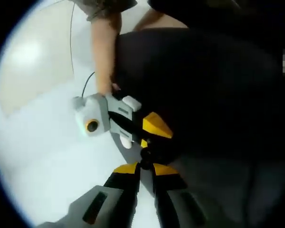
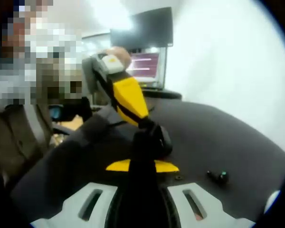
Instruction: Pick up three earphones and place each one into its charging case using tactile feedback, ensure that each earphone is properly inserted and securely positioned inside the case.
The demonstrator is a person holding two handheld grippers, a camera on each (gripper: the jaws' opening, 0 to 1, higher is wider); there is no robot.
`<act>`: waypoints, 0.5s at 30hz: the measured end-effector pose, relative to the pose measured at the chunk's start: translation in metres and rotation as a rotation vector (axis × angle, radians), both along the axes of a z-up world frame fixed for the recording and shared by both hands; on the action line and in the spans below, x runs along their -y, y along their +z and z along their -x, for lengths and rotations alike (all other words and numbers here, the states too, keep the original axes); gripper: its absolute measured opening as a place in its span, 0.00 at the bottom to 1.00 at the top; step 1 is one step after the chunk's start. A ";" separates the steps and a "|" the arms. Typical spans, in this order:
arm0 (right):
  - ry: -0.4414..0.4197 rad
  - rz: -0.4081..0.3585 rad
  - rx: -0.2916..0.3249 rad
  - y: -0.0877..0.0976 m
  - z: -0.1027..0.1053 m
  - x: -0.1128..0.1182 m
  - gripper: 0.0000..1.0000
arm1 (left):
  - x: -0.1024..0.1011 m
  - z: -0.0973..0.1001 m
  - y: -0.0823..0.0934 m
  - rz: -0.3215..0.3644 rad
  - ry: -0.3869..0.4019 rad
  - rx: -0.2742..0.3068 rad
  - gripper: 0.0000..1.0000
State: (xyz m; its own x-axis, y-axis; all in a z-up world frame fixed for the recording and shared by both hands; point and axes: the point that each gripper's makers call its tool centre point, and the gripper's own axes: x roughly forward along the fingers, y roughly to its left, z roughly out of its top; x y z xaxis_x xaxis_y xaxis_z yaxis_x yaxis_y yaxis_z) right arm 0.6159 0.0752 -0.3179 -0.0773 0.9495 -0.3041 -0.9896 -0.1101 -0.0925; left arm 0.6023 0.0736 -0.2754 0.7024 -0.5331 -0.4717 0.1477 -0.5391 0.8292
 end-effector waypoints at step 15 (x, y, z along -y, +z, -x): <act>0.000 0.000 0.002 0.000 0.000 0.000 0.18 | -0.002 -0.001 -0.003 0.005 0.024 -0.088 0.08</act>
State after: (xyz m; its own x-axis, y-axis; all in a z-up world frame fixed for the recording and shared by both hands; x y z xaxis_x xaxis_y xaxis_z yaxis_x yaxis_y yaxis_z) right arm 0.6163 0.0755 -0.3182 -0.0772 0.9494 -0.3043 -0.9894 -0.1106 -0.0941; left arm 0.6031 0.0759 -0.2788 0.6708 -0.5191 -0.5297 0.2333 -0.5303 0.8151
